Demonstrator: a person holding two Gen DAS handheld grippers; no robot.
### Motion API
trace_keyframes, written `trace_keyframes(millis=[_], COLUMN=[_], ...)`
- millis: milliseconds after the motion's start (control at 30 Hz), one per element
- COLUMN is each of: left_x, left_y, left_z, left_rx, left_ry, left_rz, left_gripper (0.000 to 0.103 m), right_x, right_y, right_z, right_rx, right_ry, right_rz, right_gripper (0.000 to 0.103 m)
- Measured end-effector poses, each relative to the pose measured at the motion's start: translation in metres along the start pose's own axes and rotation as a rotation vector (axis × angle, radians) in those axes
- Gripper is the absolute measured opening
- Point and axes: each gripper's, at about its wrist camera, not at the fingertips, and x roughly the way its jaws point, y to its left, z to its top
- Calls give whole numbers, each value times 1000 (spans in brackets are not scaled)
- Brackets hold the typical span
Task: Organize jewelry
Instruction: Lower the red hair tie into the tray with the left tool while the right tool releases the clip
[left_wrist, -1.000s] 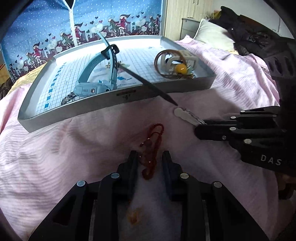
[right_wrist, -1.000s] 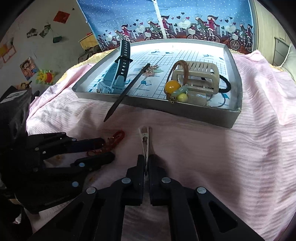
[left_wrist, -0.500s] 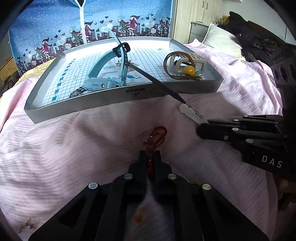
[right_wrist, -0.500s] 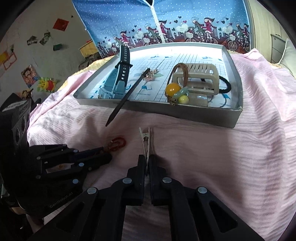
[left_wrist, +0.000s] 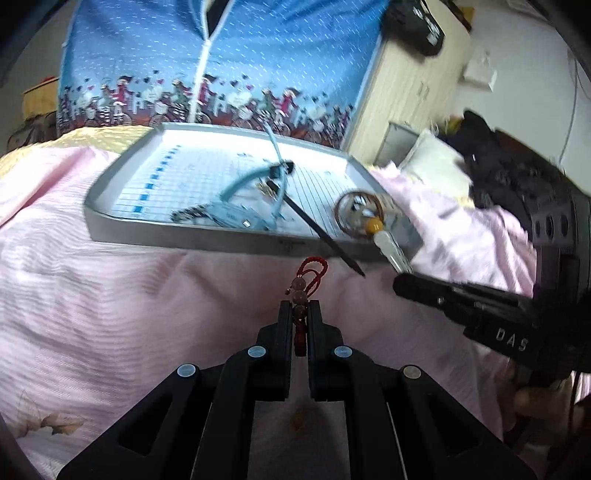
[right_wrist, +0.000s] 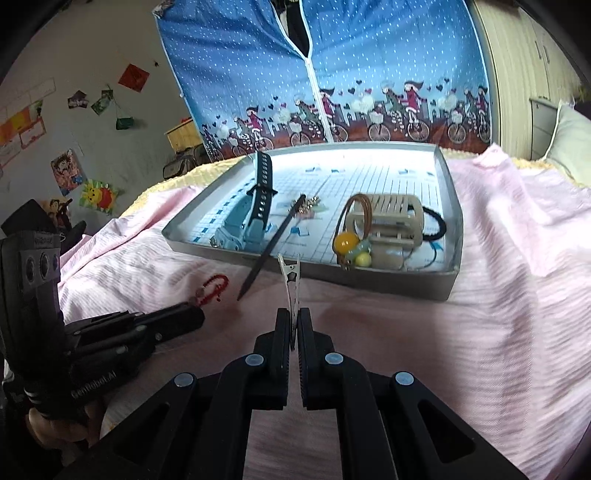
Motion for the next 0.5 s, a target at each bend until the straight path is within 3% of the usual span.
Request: trace_keyframes(millis=[167,300,400,500], left_x=[-16,-15,4,27], left_y=[15,24,28,45], left_z=[21,46,70,81], left_rx=[-112,-128,-94,-143], left_ry=[-53,-77,-54,5], left_rz=[62,126,207,247], left_gripper=[5,5,5,5], right_x=[1,14,29,51], right_y=[3,1,-3,-8], right_z=[8,27,41,48], right_rx=[-3,17,37,46], right_ry=[-48,-82,-62,-1], right_rz=[2,4,3,3], right_gripper=[5,5,5,5])
